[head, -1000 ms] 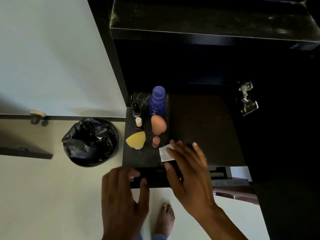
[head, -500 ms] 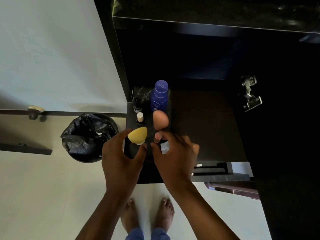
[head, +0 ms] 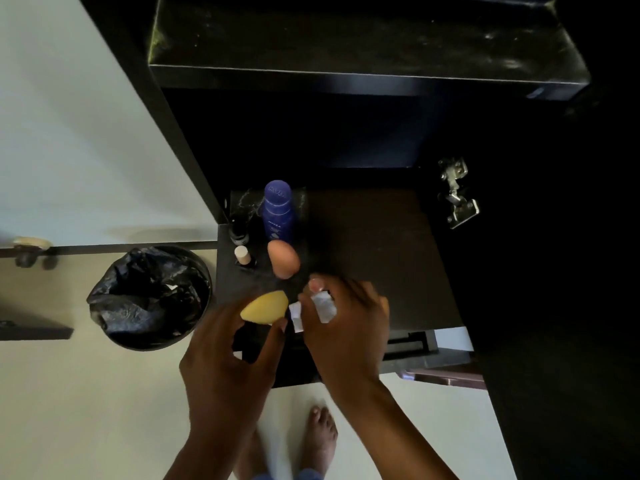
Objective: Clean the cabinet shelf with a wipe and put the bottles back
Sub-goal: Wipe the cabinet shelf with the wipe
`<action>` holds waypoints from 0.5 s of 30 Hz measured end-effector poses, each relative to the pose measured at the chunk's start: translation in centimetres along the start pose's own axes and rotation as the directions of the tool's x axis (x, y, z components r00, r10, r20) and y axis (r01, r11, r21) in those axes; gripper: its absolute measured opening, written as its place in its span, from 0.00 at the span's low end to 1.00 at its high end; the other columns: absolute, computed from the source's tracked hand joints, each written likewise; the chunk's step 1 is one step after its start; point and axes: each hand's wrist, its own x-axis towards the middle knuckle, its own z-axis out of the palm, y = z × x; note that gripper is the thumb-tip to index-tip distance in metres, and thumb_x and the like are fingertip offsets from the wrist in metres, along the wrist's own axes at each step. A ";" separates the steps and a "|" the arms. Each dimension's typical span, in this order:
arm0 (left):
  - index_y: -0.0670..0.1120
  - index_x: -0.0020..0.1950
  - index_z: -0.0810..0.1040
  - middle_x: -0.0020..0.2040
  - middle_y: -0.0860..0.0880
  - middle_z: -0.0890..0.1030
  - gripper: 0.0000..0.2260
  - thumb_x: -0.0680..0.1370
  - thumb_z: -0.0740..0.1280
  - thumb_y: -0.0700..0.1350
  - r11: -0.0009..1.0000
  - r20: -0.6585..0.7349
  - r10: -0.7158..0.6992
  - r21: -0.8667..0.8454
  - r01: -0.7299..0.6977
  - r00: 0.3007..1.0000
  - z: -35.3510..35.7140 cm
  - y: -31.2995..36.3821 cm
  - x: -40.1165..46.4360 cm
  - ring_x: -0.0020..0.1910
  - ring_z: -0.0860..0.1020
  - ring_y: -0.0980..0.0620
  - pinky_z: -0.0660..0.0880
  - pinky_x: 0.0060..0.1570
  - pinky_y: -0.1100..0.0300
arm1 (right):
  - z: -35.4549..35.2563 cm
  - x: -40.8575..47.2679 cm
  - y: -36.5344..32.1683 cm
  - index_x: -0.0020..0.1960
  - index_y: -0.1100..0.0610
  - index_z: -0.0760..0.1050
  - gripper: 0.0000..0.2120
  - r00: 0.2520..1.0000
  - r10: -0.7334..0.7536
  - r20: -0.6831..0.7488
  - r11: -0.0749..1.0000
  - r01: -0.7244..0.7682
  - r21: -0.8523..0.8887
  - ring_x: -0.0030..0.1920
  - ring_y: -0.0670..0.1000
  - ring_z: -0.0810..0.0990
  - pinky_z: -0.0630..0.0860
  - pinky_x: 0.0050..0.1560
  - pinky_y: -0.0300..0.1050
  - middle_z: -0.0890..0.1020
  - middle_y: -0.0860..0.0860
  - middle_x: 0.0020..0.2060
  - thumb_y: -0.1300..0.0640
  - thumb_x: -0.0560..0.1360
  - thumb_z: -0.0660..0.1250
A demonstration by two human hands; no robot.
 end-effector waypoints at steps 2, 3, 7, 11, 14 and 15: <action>0.55 0.59 0.82 0.51 0.60 0.83 0.15 0.74 0.76 0.52 0.999 0.055 0.029 -0.018 -0.028 0.998 0.8 1.3 -0.5 0.49 0.82 0.61 0.79 0.48 0.62 | -1.3 1.3 1.1 0.52 0.44 0.81 0.06 0.998 0.054 0.015 0.997 -0.053 -0.052 0.48 0.45 0.83 0.79 0.47 0.42 0.85 0.41 0.46 0.48 0.75 0.72; 0.58 0.60 0.81 0.52 0.64 0.82 0.15 0.75 0.77 0.52 0.998 0.082 0.046 -0.035 -0.043 0.996 1.4 2.1 -0.8 0.51 0.81 0.66 0.76 0.51 0.70 | -1.8 2.2 1.8 0.52 0.45 0.83 0.07 0.997 0.073 0.011 0.996 -0.073 -0.052 0.47 0.44 0.83 0.79 0.45 0.40 0.85 0.42 0.47 0.51 0.75 0.74; 0.55 0.60 0.80 0.54 0.69 0.77 0.16 0.74 0.77 0.50 0.979 0.115 0.149 -0.159 -0.130 0.982 4.8 5.1 -0.8 0.58 0.74 0.76 0.66 0.57 0.81 | -3.0 6.4 4.5 0.54 0.50 0.84 0.10 0.993 0.104 -0.056 0.995 -0.104 -0.002 0.45 0.47 0.85 0.84 0.45 0.51 0.84 0.46 0.47 0.58 0.74 0.77; 0.52 0.61 0.79 0.51 0.62 0.77 0.15 0.76 0.77 0.49 0.978 0.099 0.103 -0.194 -0.082 0.990 9.6 7.1 1.5 0.54 0.75 0.74 0.67 0.55 0.80 | -3.3 10.6 6.1 0.55 0.53 0.82 0.08 0.988 0.123 -0.096 0.992 -0.125 -0.020 0.46 0.49 0.84 0.84 0.48 0.53 0.82 0.49 0.50 0.57 0.77 0.74; 0.48 0.62 0.80 0.54 0.55 0.80 0.14 0.77 0.75 0.45 0.981 0.052 0.084 -0.181 -0.074 0.995 12.8 8.1 4.6 0.52 0.78 0.61 0.73 0.55 0.68 | -3.2 12.9 6.5 0.56 0.54 0.80 0.06 0.985 0.105 -0.135 0.993 -0.110 -0.037 0.46 0.52 0.84 0.84 0.47 0.55 0.82 0.51 0.47 0.53 0.81 0.69; 0.47 0.62 0.80 0.55 0.52 0.81 0.14 0.77 0.75 0.44 0.982 0.041 0.082 -0.172 -0.074 0.996 13.8 8.3 5.6 0.53 0.79 0.56 0.75 0.55 0.62 | -3.1 13.5 6.6 0.57 0.53 0.79 0.06 0.985 0.099 -0.140 0.994 -0.104 -0.034 0.46 0.52 0.84 0.84 0.48 0.55 0.83 0.51 0.46 0.52 0.82 0.67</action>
